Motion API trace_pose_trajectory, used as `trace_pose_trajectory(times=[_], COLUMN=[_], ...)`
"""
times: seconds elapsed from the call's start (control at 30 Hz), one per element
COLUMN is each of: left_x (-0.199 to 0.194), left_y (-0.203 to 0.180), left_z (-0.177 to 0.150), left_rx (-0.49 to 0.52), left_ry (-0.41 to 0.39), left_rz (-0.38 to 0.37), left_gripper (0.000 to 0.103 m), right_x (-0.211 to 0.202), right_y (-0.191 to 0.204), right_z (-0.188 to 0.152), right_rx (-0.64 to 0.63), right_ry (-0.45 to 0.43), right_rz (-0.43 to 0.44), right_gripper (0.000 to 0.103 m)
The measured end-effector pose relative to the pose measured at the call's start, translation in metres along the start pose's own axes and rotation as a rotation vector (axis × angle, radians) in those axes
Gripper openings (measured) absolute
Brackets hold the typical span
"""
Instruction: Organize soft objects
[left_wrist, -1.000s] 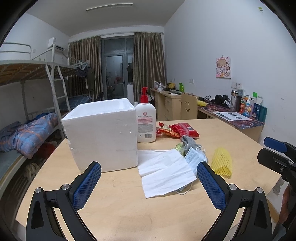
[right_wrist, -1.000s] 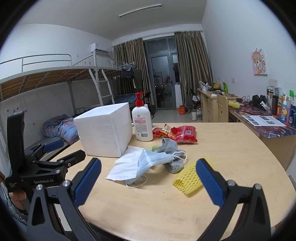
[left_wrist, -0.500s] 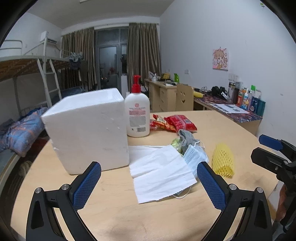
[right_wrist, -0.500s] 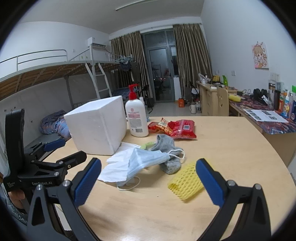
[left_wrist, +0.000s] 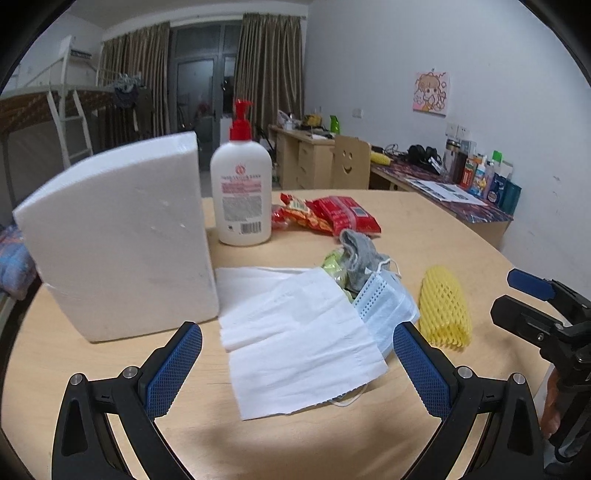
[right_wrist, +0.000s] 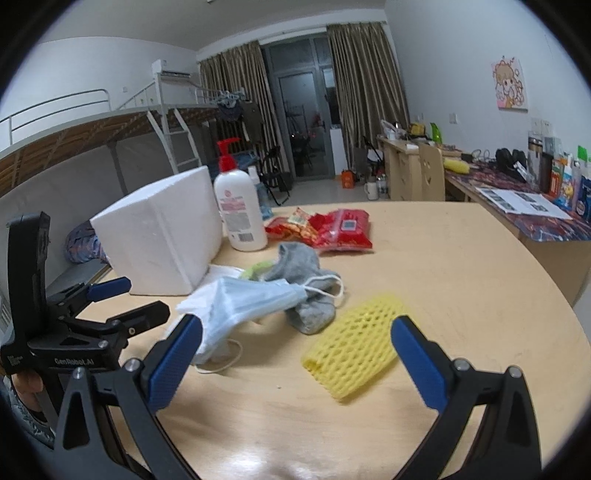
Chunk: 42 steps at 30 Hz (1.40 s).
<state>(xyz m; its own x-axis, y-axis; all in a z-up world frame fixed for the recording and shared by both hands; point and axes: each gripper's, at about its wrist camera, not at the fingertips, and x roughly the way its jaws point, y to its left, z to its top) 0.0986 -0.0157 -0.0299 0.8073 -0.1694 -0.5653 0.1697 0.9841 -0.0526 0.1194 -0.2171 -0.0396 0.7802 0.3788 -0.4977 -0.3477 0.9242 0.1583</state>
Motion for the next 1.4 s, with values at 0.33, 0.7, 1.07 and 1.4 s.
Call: trace_pose_trajectory(times=[0.33,0.7,1.07,1.4], left_x=[0.034,0.057,0.058,0.050], left_y=[0.008,0.006,0.019,0.024], left_z=[-0.005,-0.015,-0.018,-0.017], left_rx=[-0.023,-0.004,-0.038,-0.029], left_ry=[0.103,0.193,0.224,0.202], left_rz=[-0.086,-0.158,-0.173,-0.189], left_gripper=[0.101,0.066,0.011,0.001], right_x=[0.015,0.026,0.034,0.036], right_y=[-0.014,-0.016,-0.014,-0.012], right_z=[-0.005,-0.004,-0.004,-0.003], right_rx=[0.019,0.019,0.012,0.015], right_ry=[0.063,0.097,0.122,0.131], right_rz=[-0.041,-0.056,-0.066,-0.080], right_gripper=[0.103,0.103,0.103,0.103])
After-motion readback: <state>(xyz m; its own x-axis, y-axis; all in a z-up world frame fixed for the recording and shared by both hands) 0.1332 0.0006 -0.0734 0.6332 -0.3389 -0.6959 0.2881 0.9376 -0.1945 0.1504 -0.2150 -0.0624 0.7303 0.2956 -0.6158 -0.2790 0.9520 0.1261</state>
